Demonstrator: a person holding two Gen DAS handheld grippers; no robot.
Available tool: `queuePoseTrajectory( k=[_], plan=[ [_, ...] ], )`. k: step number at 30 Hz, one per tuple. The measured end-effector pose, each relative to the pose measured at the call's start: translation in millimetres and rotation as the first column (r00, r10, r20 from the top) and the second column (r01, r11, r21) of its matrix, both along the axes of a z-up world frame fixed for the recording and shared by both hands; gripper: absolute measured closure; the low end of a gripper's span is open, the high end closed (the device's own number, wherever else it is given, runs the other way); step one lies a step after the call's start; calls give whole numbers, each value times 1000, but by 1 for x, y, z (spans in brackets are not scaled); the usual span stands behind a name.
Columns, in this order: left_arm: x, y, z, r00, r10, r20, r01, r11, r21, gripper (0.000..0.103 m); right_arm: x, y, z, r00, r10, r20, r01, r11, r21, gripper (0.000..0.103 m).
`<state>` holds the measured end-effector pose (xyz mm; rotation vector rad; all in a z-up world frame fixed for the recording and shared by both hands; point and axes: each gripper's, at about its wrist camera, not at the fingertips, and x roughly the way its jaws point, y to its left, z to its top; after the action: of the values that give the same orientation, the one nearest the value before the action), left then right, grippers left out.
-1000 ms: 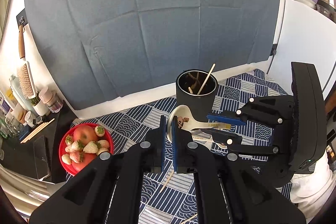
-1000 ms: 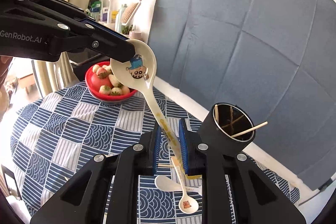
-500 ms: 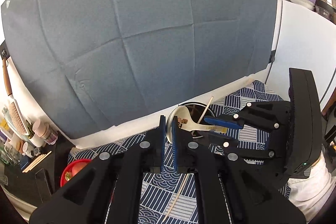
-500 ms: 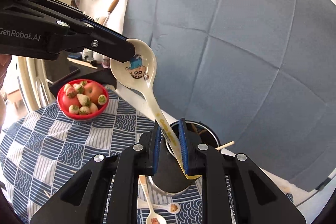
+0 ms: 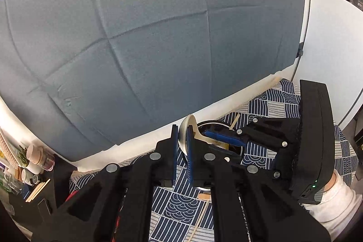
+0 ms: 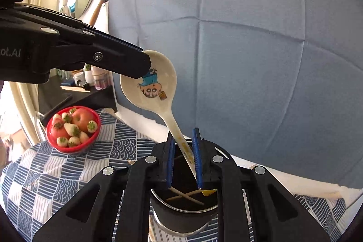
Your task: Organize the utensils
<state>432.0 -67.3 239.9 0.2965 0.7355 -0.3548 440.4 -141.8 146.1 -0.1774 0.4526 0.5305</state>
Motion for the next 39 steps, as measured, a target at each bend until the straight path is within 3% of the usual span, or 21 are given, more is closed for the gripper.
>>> queuePoseTrajectory(
  k=[9, 11, 12, 13, 14, 15, 16, 18, 24, 32, 39],
  plan=[
    [9, -11, -10, 999, -16, -29, 16, 1000, -2, 95, 3, -6, -9, 999, -5, -35, 4, 1000, -7, 90],
    [8, -10, -8, 999, -19, -30, 18, 999, -31, 81, 3, -8, -9, 999, -29, -33, 29, 999, -15, 82],
    [7, -8, -7, 1000, -12, -23, 11, 999, -41, 71, 0, -12, -7, 998, -57, -15, 57, 998, -18, 63],
    [5, -6, -6, 1000, -6, -15, 6, 999, -52, 55, -3, -15, -5, 997, -80, 13, 80, 997, -16, 36],
    [3, -3, -3, 1000, -3, -4, 3, 998, -69, 48, -7, -19, -3, 994, -105, 42, 105, 994, -12, 26],
    [0, 2, 0, 1000, 1, 9, 0, 996, -86, 36, -11, -21, -1, 990, -123, 63, 124, 992, -14, 19],
    [-2, 6, 3, 1000, 17, 22, -14, 995, -96, 24, -13, -23, 1, 989, -126, 73, 128, 992, -21, 18],
    [-7, 14, 8, 996, 65, 59, -59, 993, -100, 12, -16, -25, 3, 989, -130, 71, 133, 990, -37, 16],
    [-23, 33, 12, 992, 107, 71, -98, 989, -111, 7, -25, -26, 4, 987, -152, 58, 156, 984, -82, 14],
    [-52, 59, 6, 995, 92, 24, -86, 978, -190, 6, -48, -30, 1, 986, -163, 40, 166, 982, -85, 10],
    [-74, 70, -9, 993, 115, 15, -111, 981, -157, 6, -65, -36, -5, 983, -183, 5, 183, 981, -71, 10]
  ],
)
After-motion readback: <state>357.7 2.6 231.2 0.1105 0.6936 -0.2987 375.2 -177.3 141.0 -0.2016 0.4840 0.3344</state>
